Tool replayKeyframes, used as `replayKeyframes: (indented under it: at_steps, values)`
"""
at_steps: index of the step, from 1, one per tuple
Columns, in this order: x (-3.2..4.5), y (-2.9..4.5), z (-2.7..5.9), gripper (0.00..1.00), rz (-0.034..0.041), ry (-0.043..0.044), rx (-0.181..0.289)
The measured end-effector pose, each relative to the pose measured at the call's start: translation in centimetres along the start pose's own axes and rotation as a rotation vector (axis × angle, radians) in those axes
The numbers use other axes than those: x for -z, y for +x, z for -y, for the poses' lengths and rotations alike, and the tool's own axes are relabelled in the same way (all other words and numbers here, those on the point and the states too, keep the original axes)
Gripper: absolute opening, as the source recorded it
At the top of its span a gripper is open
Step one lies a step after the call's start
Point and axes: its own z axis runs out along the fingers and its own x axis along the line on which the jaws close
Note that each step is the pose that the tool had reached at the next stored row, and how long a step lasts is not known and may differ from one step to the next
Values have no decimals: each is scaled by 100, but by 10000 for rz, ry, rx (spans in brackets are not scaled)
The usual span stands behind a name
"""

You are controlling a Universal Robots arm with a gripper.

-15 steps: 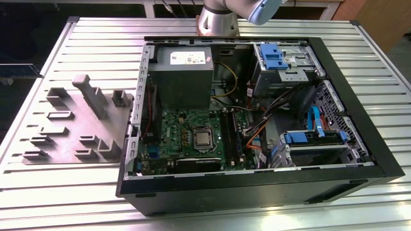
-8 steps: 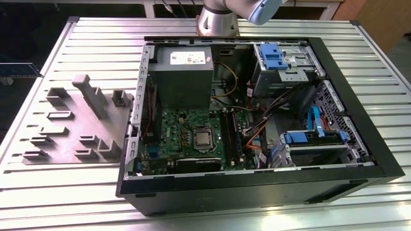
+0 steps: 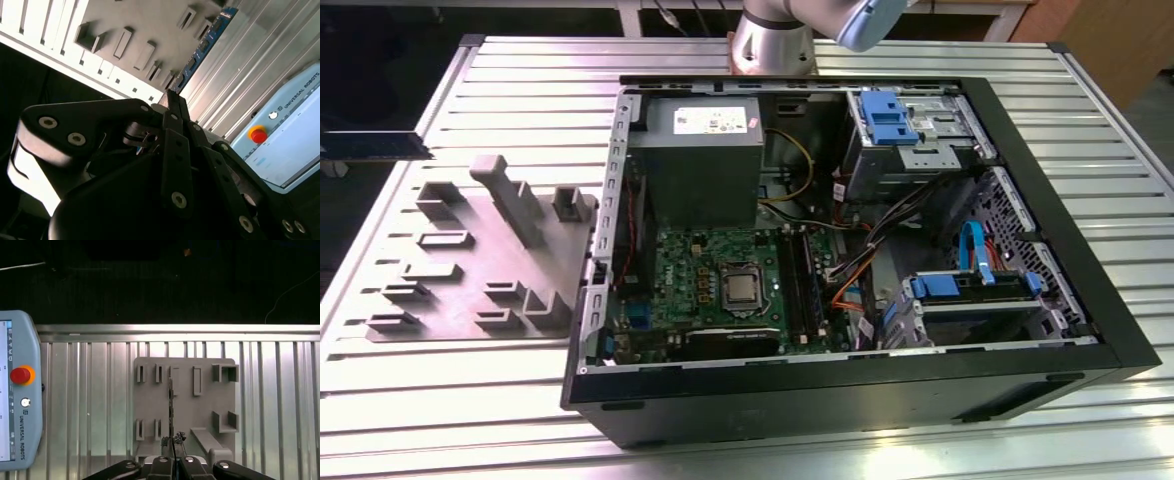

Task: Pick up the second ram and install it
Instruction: 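Pick up the second ram and move it above second insertion slot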

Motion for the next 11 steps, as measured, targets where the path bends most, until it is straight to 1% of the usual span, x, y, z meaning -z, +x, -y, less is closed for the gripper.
replayKeyframes:
  at_steps: [10,11]
  values:
    - [7,-9,403,11,0,0,0]
    - [7,-12,510,11,1,1,0]
